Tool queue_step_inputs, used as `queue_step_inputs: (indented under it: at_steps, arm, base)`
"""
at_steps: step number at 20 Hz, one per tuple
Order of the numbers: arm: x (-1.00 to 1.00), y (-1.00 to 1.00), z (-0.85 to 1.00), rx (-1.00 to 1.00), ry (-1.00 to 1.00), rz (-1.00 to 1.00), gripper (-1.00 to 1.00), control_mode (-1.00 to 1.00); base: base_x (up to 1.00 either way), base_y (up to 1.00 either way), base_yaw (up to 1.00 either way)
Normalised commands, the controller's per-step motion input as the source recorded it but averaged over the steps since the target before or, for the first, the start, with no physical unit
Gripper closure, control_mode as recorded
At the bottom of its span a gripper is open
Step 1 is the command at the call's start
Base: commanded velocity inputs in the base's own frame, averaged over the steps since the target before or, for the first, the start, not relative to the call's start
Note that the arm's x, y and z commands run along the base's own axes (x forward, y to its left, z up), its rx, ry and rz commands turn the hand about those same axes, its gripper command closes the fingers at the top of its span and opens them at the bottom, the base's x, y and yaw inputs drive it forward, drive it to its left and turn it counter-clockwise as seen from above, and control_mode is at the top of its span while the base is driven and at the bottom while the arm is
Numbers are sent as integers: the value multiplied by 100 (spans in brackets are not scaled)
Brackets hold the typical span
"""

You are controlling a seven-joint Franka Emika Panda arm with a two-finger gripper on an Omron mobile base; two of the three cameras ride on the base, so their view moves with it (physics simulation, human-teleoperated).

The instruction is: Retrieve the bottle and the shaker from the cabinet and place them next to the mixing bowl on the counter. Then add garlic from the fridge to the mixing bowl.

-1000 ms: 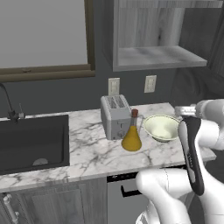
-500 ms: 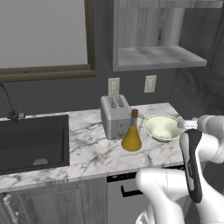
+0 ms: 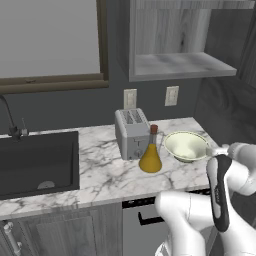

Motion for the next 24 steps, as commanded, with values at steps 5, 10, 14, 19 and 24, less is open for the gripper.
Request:
queue_step_inputs:
  at_steps: [5,10,14,19,24]
  arm:
    - [14,-22,-25,0,1,0,100,-100]
    - [19,-29,-23,0,2,1,100,-100]
    - [17,-32,-23,0,2,1,100,-100]
    - [17,-24,-26,0,4,9,100,-100]
    - [11,-4,-28,0,3,12,100,-100]
  base:
    - [0,0,0]
    - [0,0,0]
    - [0,0,0]
    - [0,0,0]
    - [0,0,0]
